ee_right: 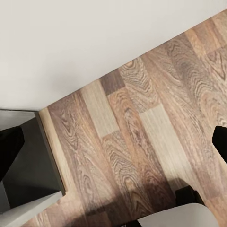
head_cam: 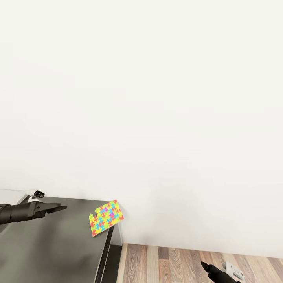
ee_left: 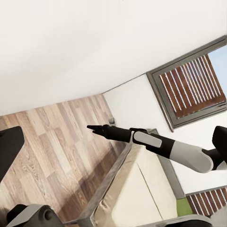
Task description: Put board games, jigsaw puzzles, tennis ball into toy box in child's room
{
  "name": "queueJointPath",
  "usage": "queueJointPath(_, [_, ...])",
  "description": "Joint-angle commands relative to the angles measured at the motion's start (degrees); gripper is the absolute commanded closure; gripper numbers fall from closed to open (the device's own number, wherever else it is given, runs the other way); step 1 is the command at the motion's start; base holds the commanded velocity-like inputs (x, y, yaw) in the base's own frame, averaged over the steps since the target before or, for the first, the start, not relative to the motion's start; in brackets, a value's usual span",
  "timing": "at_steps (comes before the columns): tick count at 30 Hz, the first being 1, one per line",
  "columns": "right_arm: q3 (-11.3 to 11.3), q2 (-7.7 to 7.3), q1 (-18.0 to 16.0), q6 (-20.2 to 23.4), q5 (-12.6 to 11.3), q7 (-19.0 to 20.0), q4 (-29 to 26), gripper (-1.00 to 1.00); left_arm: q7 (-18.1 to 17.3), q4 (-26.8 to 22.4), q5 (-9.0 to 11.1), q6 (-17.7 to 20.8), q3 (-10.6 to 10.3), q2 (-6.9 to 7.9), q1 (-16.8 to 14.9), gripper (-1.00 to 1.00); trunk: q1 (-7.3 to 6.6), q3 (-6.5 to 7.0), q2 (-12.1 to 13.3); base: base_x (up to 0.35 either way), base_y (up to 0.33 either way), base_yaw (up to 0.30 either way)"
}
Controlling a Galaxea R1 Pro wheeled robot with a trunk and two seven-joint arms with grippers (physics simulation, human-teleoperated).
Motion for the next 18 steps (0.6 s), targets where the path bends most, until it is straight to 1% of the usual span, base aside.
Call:
queueJointPath(1, [-0.3,0.03,0.0,0.5,-0.4,0.2,-0.1,-1.0,-0.2,0.0,0.3,0.6,-0.3,0.08,-0.1,-1.0,0.04,-0.12,-0.1,0.0,0.0,0.0])
queueJointPath(18, [-0.3,0.11,0.0,0.3,-0.6,0.2,0.0,-1.0,-0.2,0.0,0.3,0.5,-0.3,0.08,-0.1,-1.0,0.04,0.07,-0.1,0.0,0.0,0.0])
